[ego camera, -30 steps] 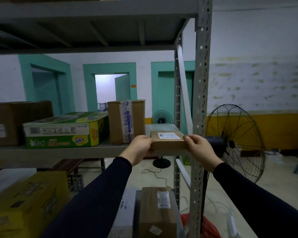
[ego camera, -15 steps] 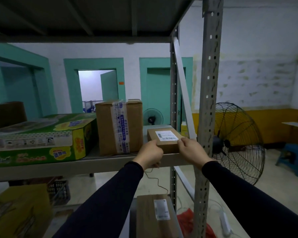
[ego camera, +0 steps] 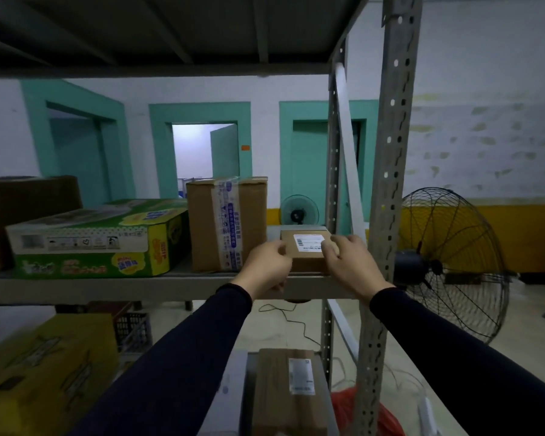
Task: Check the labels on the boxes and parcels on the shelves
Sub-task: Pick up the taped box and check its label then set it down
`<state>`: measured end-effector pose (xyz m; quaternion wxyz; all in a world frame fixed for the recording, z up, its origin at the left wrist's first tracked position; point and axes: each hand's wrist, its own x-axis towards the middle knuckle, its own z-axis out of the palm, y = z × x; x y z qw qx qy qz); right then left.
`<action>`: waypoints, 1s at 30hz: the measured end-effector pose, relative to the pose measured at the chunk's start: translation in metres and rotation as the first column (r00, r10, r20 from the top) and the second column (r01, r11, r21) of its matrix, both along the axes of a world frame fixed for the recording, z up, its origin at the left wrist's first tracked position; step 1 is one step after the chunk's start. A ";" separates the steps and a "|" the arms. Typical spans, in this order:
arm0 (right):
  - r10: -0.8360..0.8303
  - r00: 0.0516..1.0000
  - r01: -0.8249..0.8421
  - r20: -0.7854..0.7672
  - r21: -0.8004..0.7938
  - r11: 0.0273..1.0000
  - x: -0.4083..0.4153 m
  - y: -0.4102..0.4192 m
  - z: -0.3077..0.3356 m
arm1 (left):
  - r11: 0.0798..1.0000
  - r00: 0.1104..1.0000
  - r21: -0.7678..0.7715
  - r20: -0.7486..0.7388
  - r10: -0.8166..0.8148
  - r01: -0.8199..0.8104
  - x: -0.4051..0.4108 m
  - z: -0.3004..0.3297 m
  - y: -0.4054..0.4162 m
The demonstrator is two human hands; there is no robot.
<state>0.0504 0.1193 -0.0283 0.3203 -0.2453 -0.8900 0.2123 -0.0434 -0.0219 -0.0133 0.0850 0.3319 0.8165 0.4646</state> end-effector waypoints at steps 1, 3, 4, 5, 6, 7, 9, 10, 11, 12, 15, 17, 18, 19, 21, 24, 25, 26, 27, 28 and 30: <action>0.028 1.000 -0.027 -0.014 0.015 1.000 -0.001 -0.005 0.005 | 0.999 0.999 0.028 -0.033 0.037 -0.036 -0.002 0.005 -0.009; 0.075 0.997 -0.074 -0.026 0.031 0.997 -0.006 -0.015 0.014 | 0.988 0.987 0.086 -0.085 0.138 -0.130 -0.010 0.015 -0.029; 0.104 0.994 -0.103 -0.032 0.035 0.994 -0.011 -0.022 0.018 | 0.975 0.975 0.111 -0.098 0.202 -0.191 -0.016 0.020 -0.041; 0.132 0.990 -0.130 -0.042 0.033 0.991 -0.016 -0.027 0.021 | 0.960 0.959 0.132 -0.111 0.262 -0.247 -0.024 0.024 -0.053; 0.163 0.985 -0.162 -0.056 0.019 0.987 -0.024 -0.035 0.024 | 0.941 0.939 0.150 -0.119 0.321 -0.303 -0.031 0.027 -0.067; 0.184 0.981 -0.184 -0.066 0.000 0.983 -0.030 -0.040 0.027 | 0.922 0.923 0.176 -0.115 0.366 -0.344 -0.039 0.030 -0.077; 0.217 0.974 -0.219 -0.063 -0.023 0.975 -0.038 -0.052 0.035 | 0.875 0.899 0.269 -0.063 0.433 -0.402 -0.058 0.036 -0.095; 0.233 0.971 -0.235 -0.055 -0.040 0.971 -0.041 -0.058 0.039 | 0.853 0.893 0.311 -0.024 0.449 -0.420 -0.064 0.040 -0.103; 0.243 0.969 -0.247 -0.049 -0.072 0.966 -0.044 -0.063 0.044 | 0.835 0.892 0.343 0.018 0.452 -0.430 -0.074 0.043 -0.108; 0.253 0.966 -0.258 -0.054 -0.115 0.959 -0.048 -0.065 0.049 | 0.828 0.898 0.366 0.052 0.438 -0.425 -0.080 0.047 -0.111; 0.279 0.951 -0.305 -0.132 -0.270 0.913 -0.071 -0.066 0.056 | 0.830 0.955 0.475 0.177 0.236 -0.293 -0.089 0.059 -0.109; 0.245 0.940 -0.327 -0.237 -0.422 0.846 -0.090 -0.063 0.056 | 0.823 0.962 0.519 0.250 0.112 -0.231 -0.099 0.059 -0.101; 0.213 0.929 -0.347 -0.301 -0.520 0.780 -0.101 -0.061 0.055 | 0.814 0.952 0.532 0.296 0.080 -0.234 -0.107 0.057 -0.097; 0.184 0.919 -0.372 -0.350 -0.609 0.700 -0.112 -0.058 0.053 | 0.814 0.934 0.525 0.353 0.058 -0.249 -0.115 0.055 -0.095; 0.144 0.905 -0.407 -0.401 -0.714 0.570 -0.130 -0.056 0.047 | 0.814 0.895 0.518 0.446 0.006 -0.263 -0.133 0.050 -0.088; 0.095 0.885 -0.438 -0.455 -0.749 0.498 -0.149 -0.055 0.034 | 0.818 0.860 0.530 0.501 -0.090 -0.223 -0.148 0.039 -0.076; 0.089 0.873 -0.460 -0.480 -0.748 0.479 -0.152 -0.058 0.033 | 0.817 0.853 0.536 0.510 -0.112 -0.213 -0.149 0.036 -0.074; 0.090 0.864 -0.478 -0.496 -0.747 0.462 -0.153 -0.062 0.033 | 0.809 0.849 0.548 0.513 -0.126 -0.211 -0.150 0.034 -0.073; 0.081 0.854 -0.491 -0.514 -0.743 0.455 -0.152 -0.065 0.035 | 0.805 0.850 0.553 0.512 -0.126 -0.214 -0.151 0.034 -0.074; 0.084 0.849 -0.500 -0.521 -0.741 0.449 -0.151 -0.069 0.035 | 0.800 0.850 0.560 0.512 -0.128 -0.216 -0.152 0.034 -0.075; 0.097 0.835 -0.524 -0.542 -0.727 0.444 -0.148 -0.076 0.037 | 0.787 0.850 0.583 0.504 -0.153 -0.204 -0.152 0.036 -0.078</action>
